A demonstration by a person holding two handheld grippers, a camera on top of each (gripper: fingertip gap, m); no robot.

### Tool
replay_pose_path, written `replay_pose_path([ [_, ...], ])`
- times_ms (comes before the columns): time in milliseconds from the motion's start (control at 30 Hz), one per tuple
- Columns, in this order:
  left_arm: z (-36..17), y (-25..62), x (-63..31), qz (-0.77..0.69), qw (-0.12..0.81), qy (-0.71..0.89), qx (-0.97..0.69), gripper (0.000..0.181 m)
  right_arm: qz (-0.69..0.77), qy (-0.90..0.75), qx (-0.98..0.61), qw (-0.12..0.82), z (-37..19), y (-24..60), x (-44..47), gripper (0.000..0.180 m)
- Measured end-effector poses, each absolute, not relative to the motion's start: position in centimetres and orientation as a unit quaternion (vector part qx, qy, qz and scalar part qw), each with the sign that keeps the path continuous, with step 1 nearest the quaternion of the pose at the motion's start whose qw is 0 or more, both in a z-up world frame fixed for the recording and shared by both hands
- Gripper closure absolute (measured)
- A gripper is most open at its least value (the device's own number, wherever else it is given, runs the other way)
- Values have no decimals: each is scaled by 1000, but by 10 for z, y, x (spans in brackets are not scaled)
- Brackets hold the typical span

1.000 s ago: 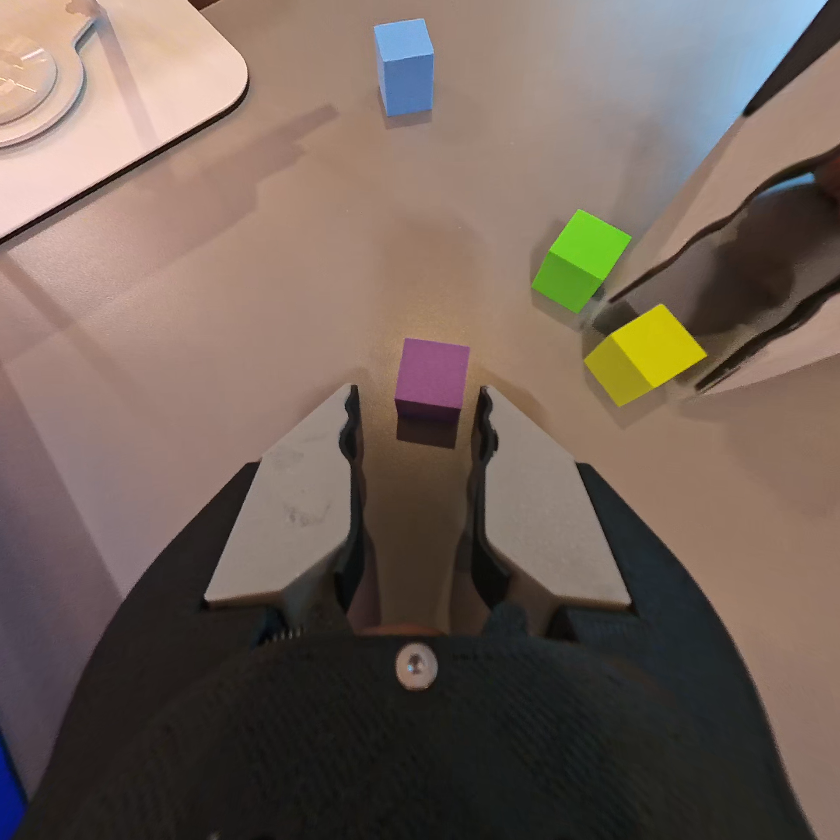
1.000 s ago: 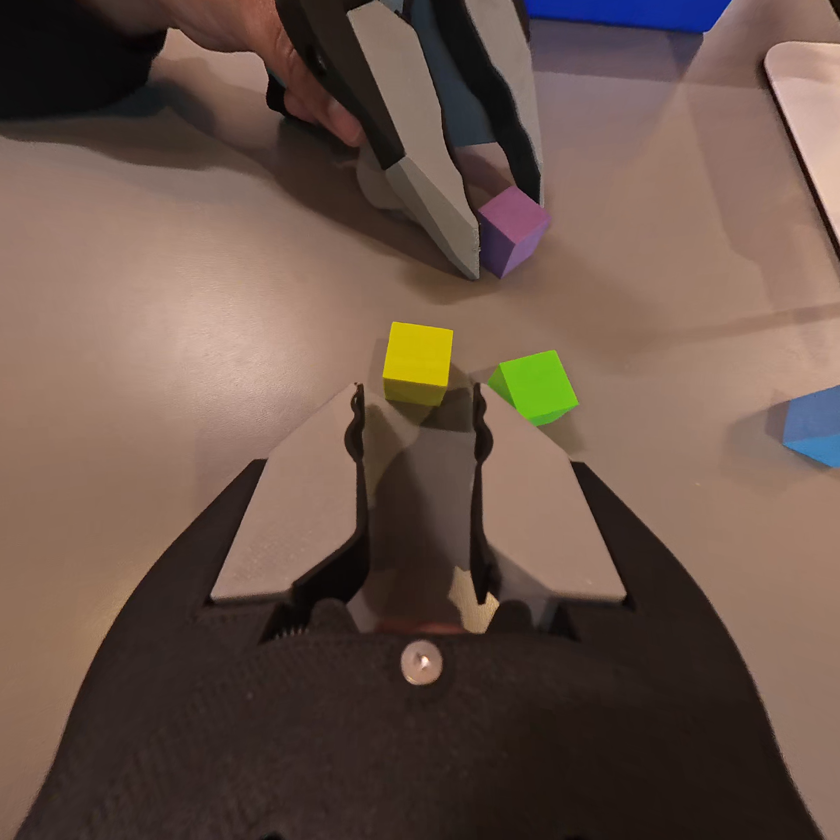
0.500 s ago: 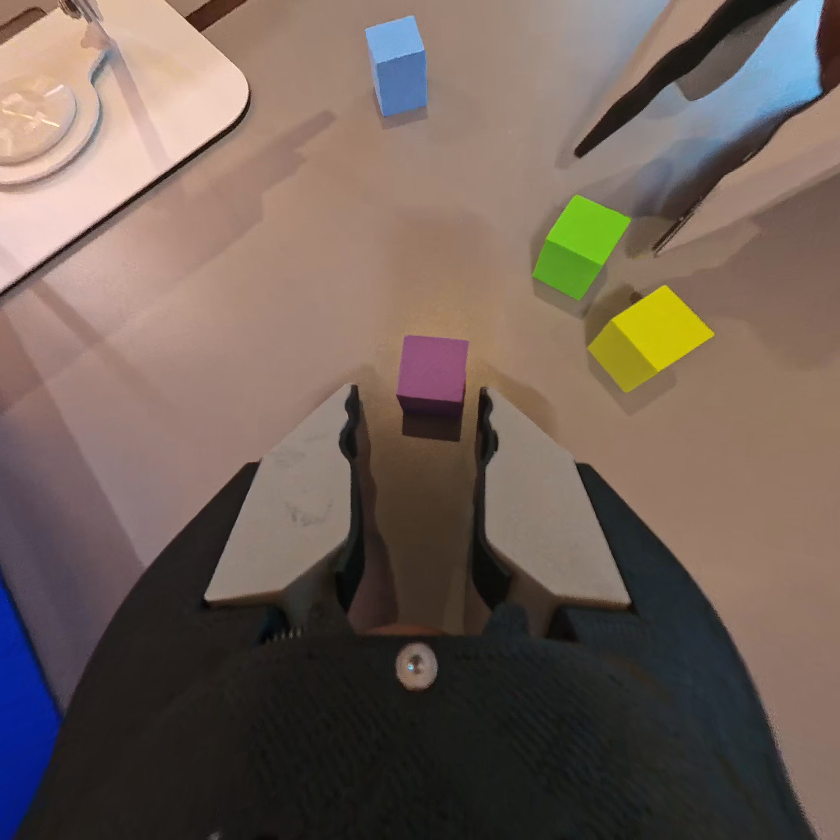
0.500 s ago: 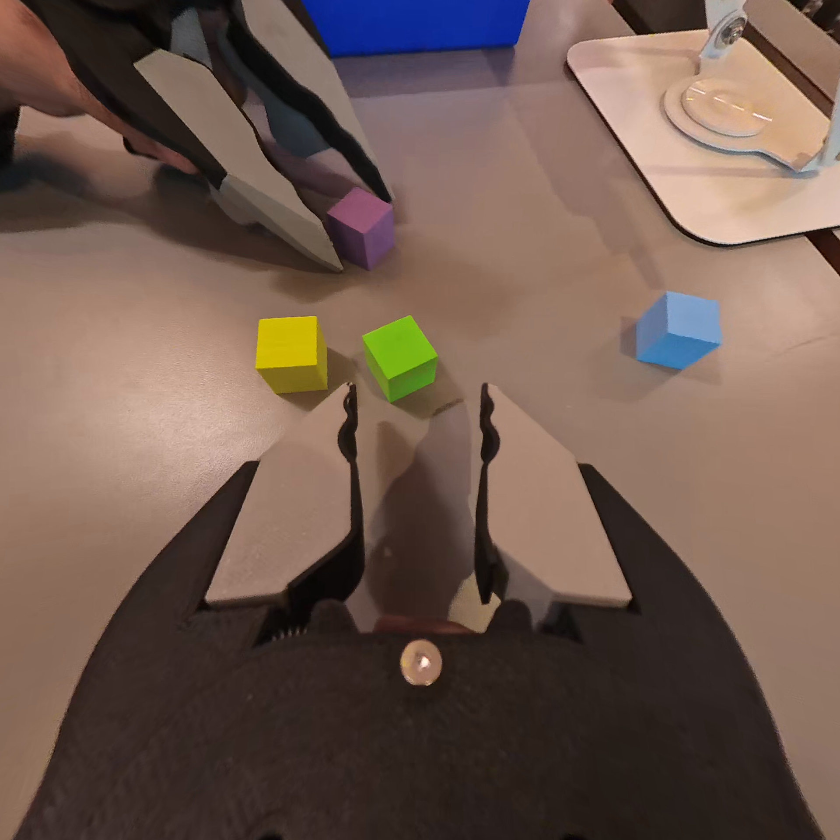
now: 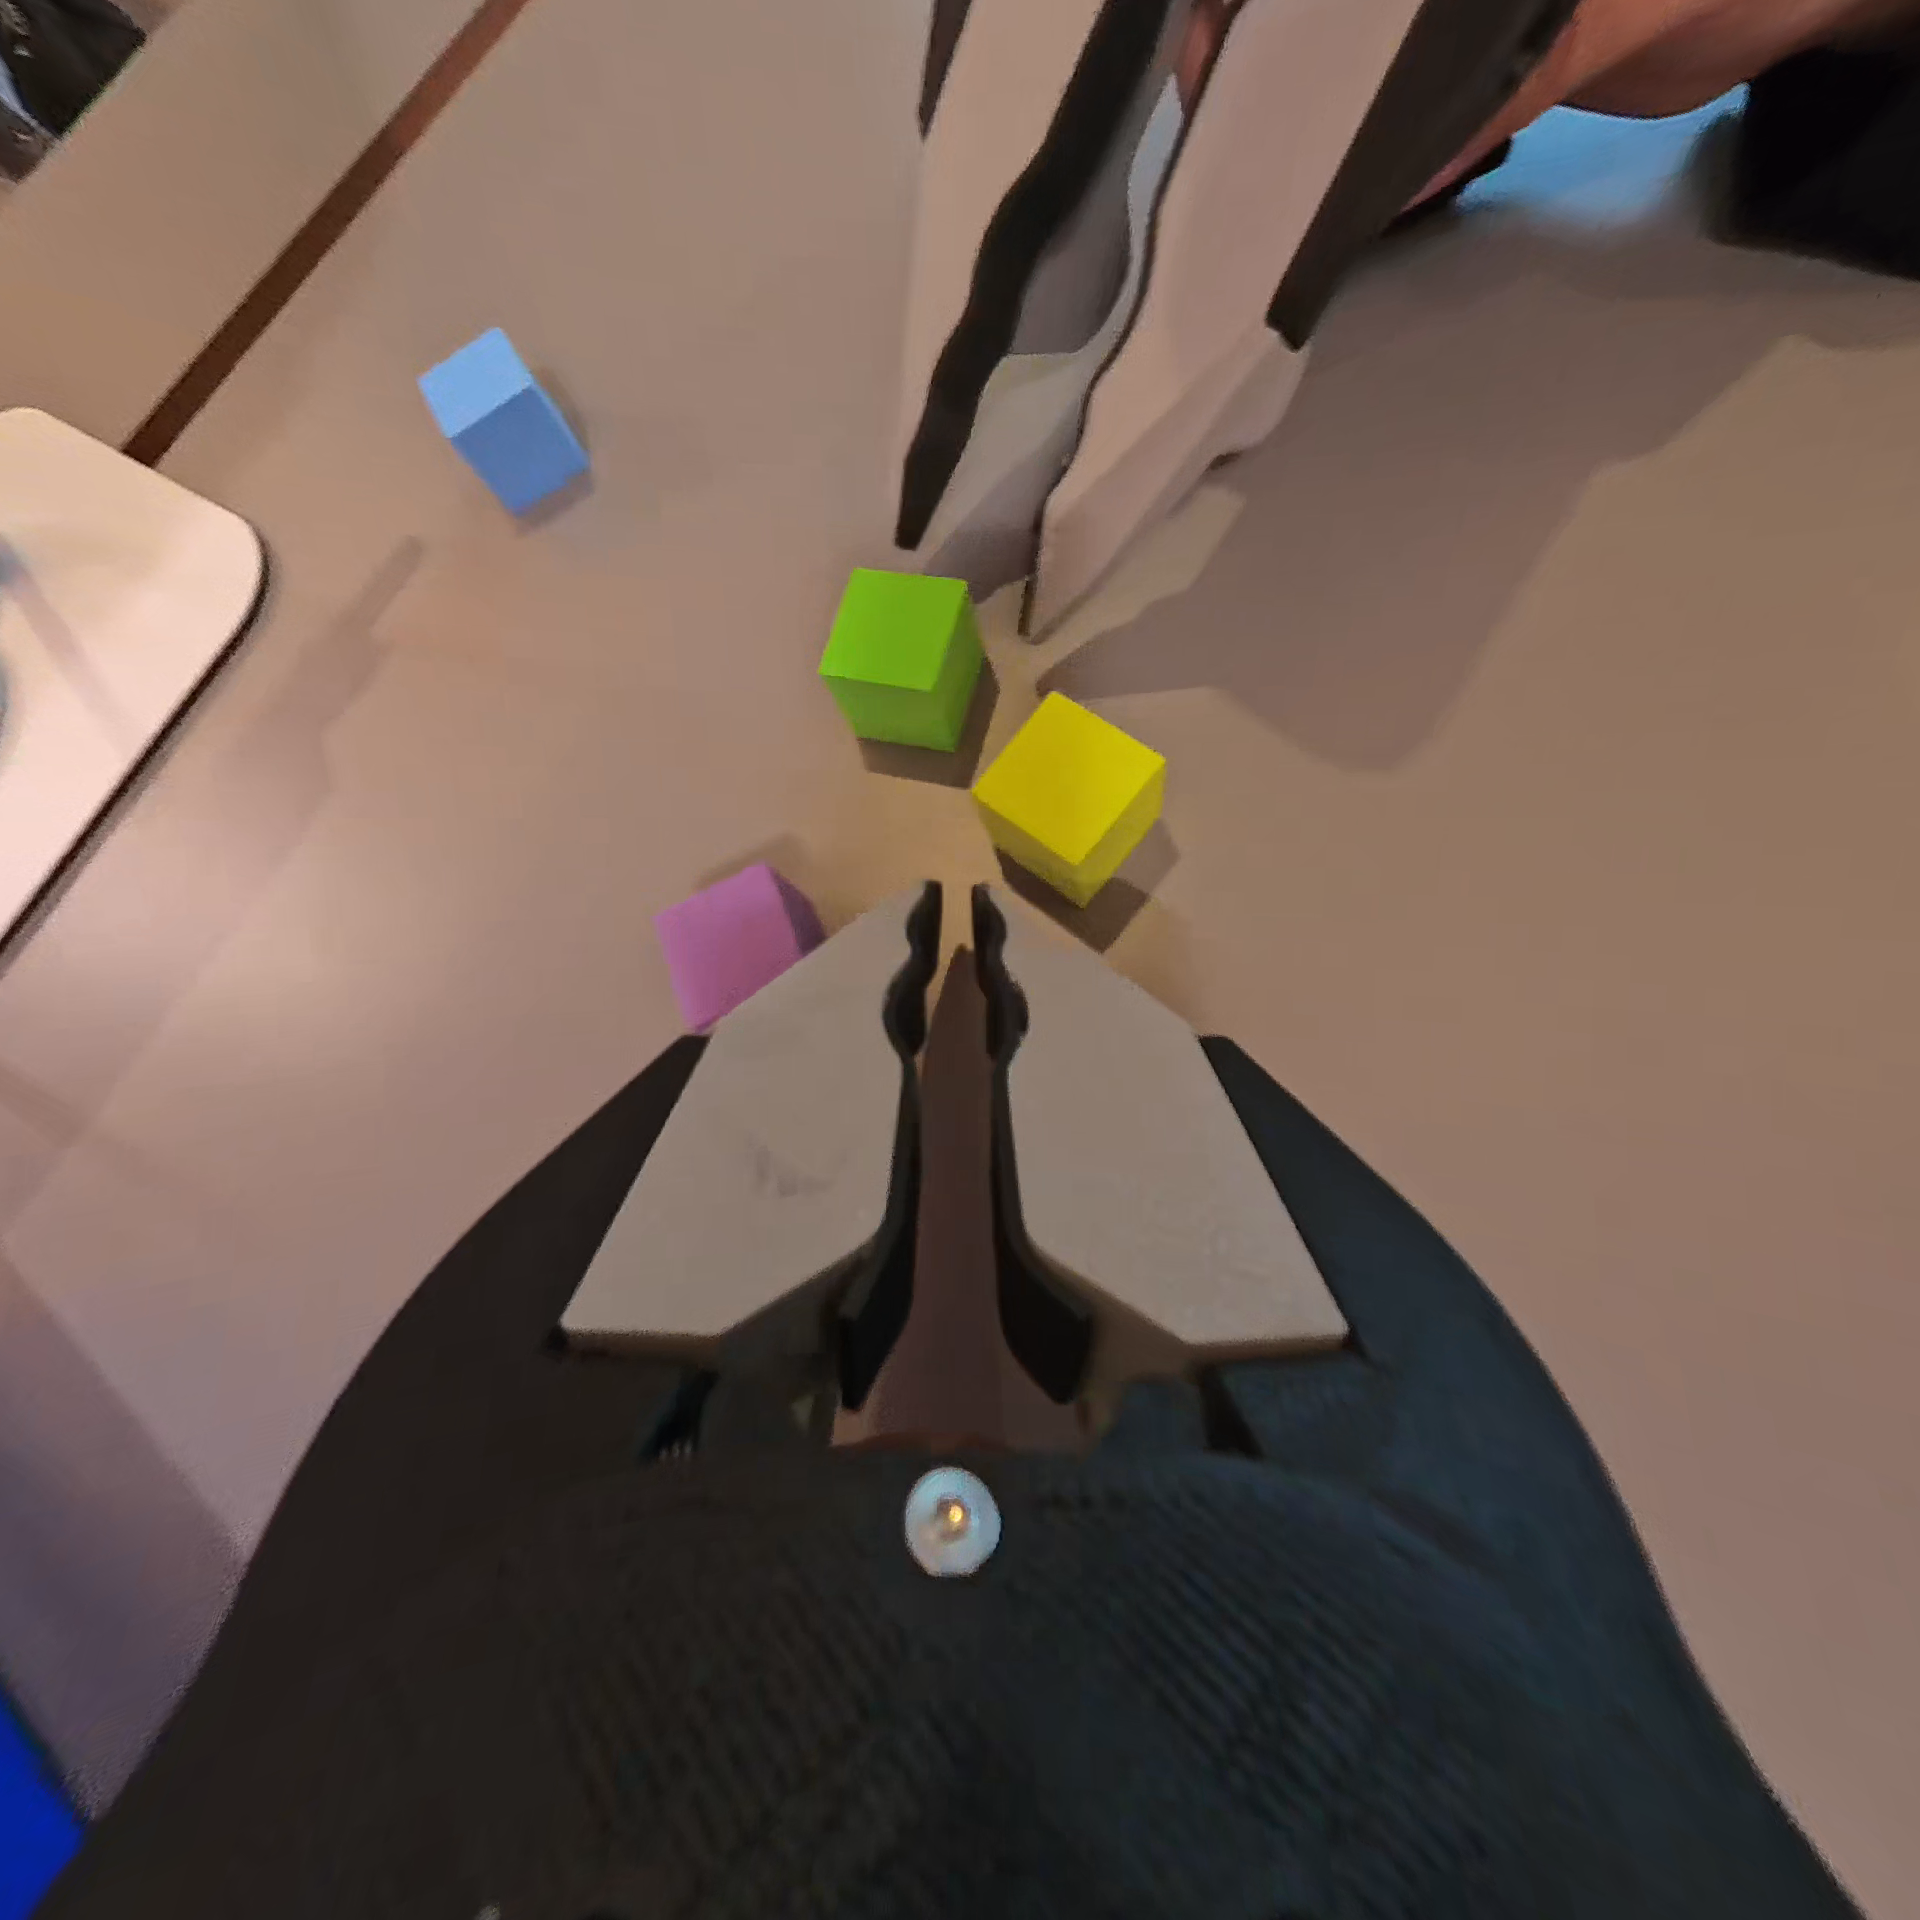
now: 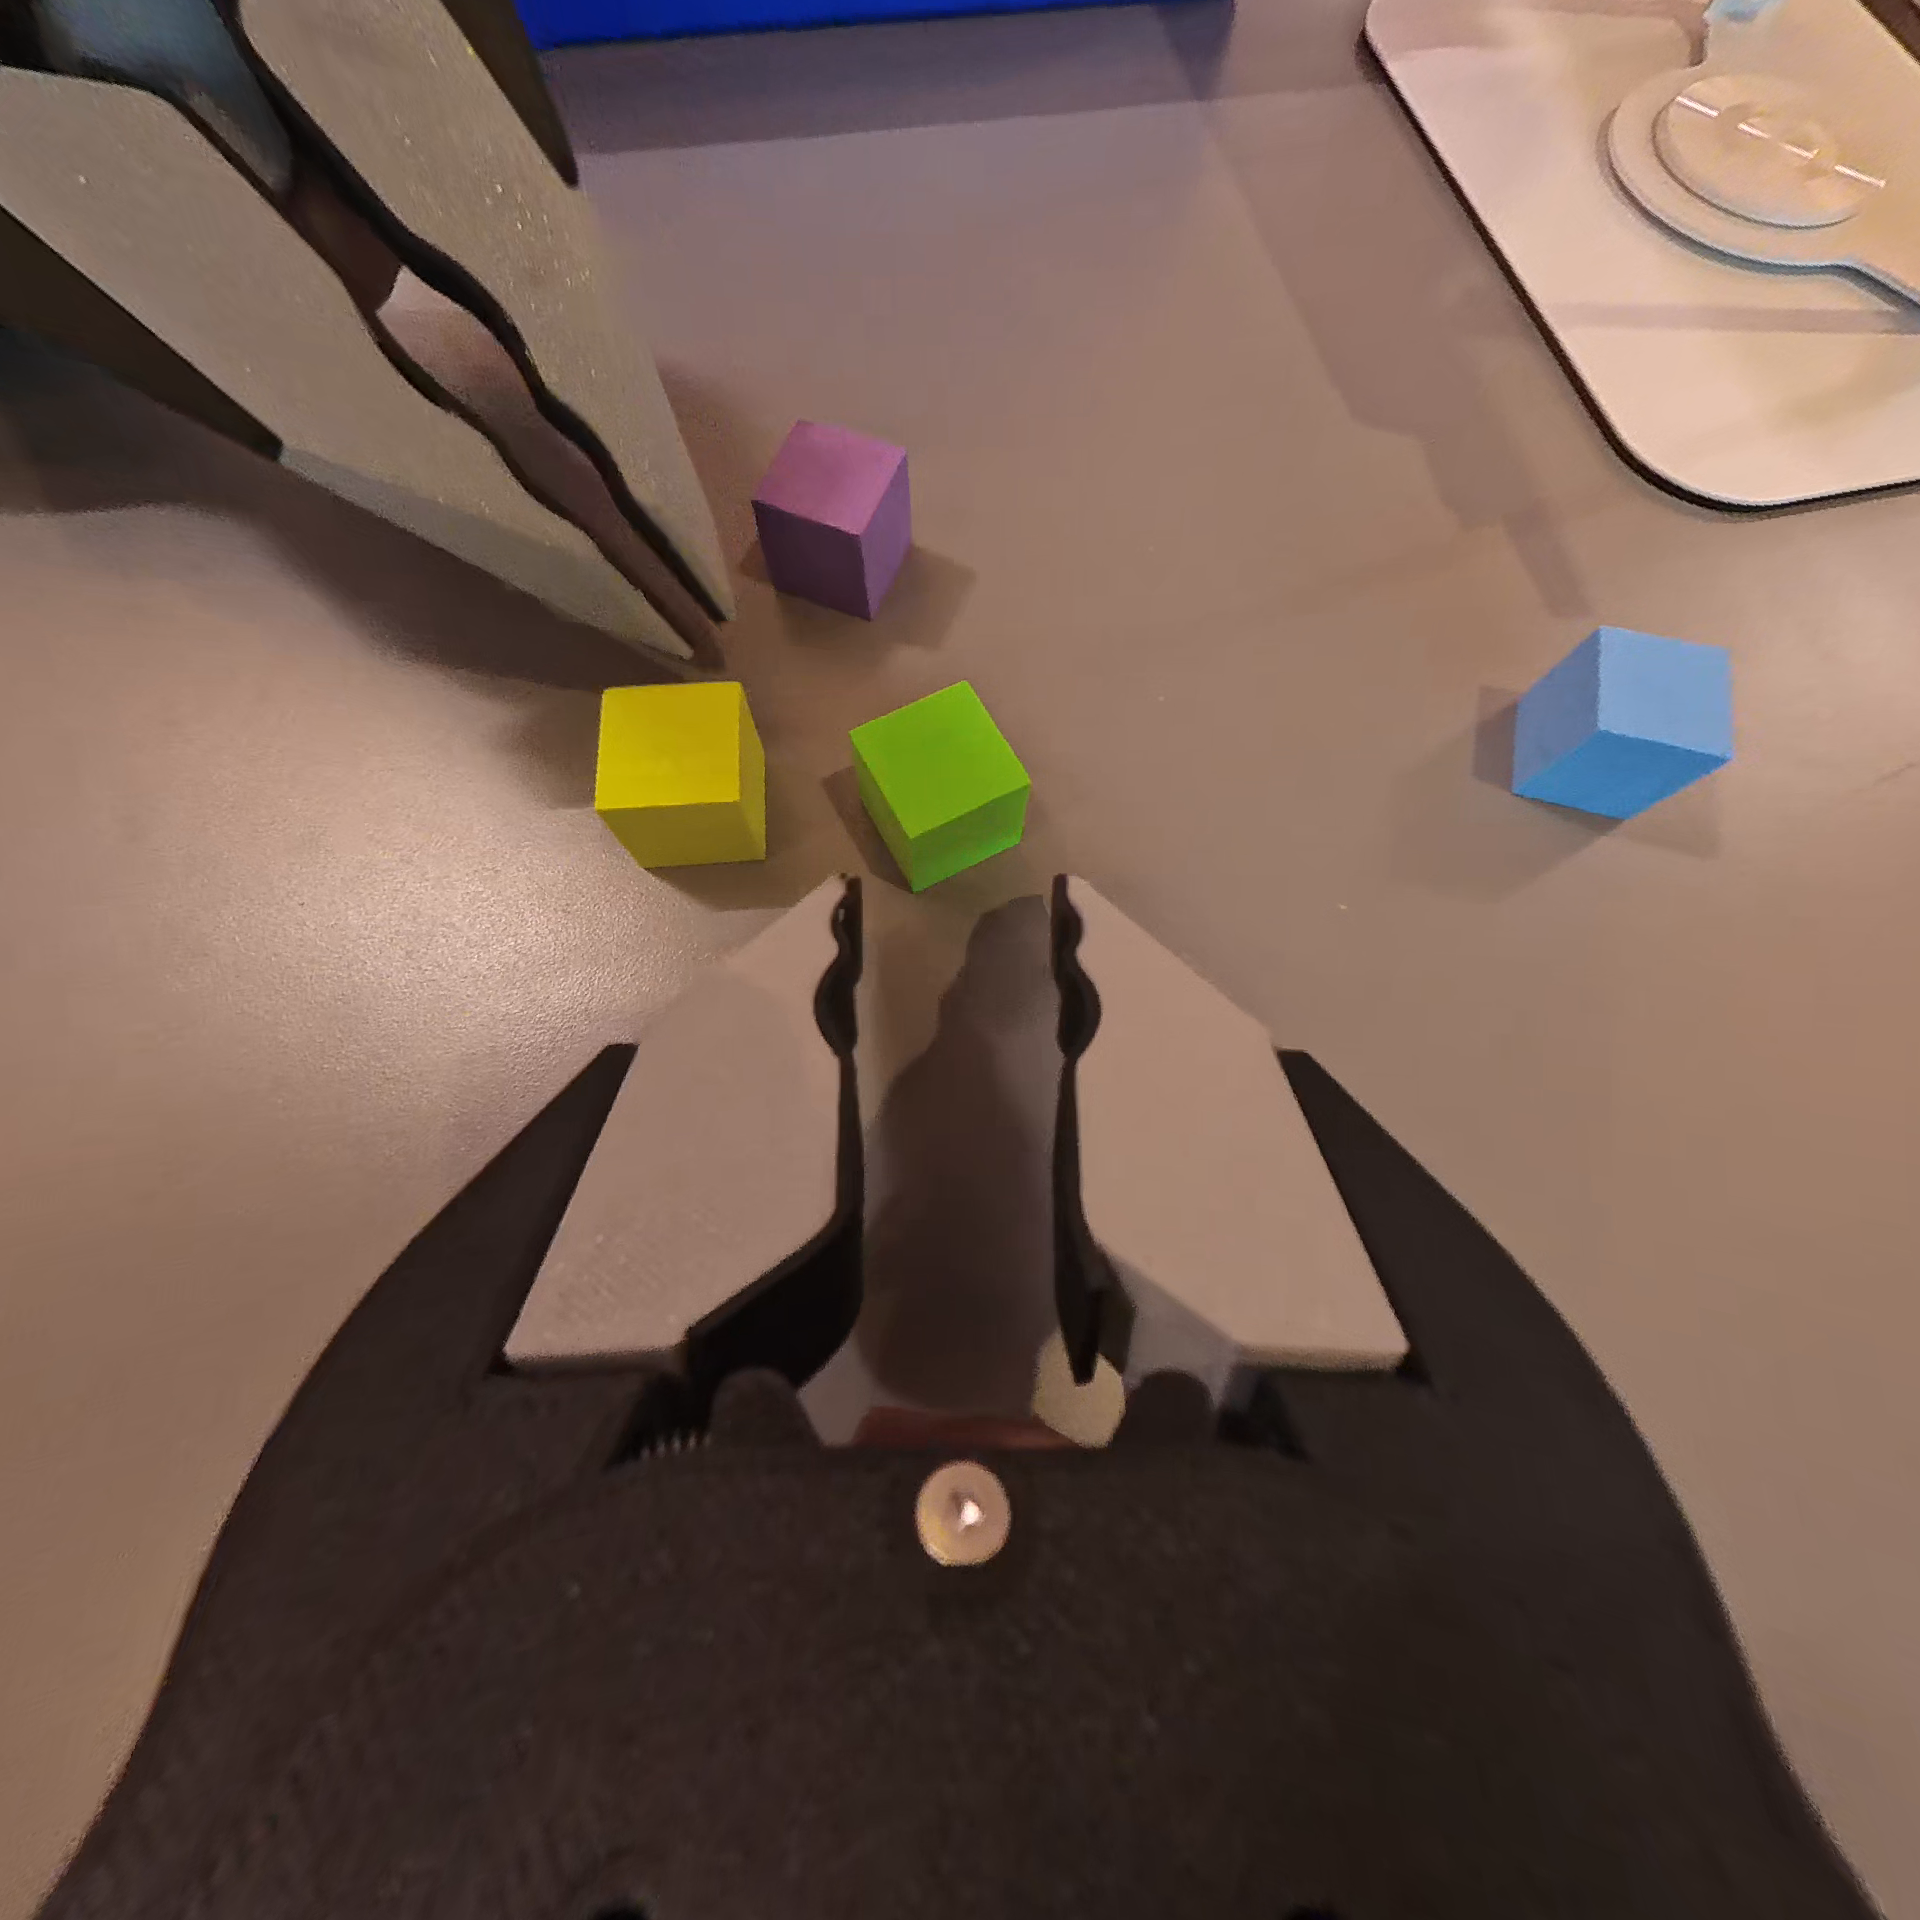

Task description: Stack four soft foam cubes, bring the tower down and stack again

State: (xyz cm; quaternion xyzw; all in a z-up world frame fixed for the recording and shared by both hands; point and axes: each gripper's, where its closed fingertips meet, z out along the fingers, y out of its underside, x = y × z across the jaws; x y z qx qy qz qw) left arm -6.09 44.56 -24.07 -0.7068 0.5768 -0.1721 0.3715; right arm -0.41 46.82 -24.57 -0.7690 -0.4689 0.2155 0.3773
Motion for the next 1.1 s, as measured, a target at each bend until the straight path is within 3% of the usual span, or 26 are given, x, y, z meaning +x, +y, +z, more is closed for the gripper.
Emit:
replay_pose_path([
  [500, -251, 436, -52, -159, 361, 602, -694, 162, 215, -483, -762, 375, -247, 464, -10, 150],
  [733, -240, 458, -53, -116, 422, 563, -701, 163, 217, -471, -765, 383, -244, 469, -5, 149],
  [1100, -240, 462, -52, -104, 433, 558, -700, 163, 200, -479, -767, 378, -249, 469, -6, 150],
])
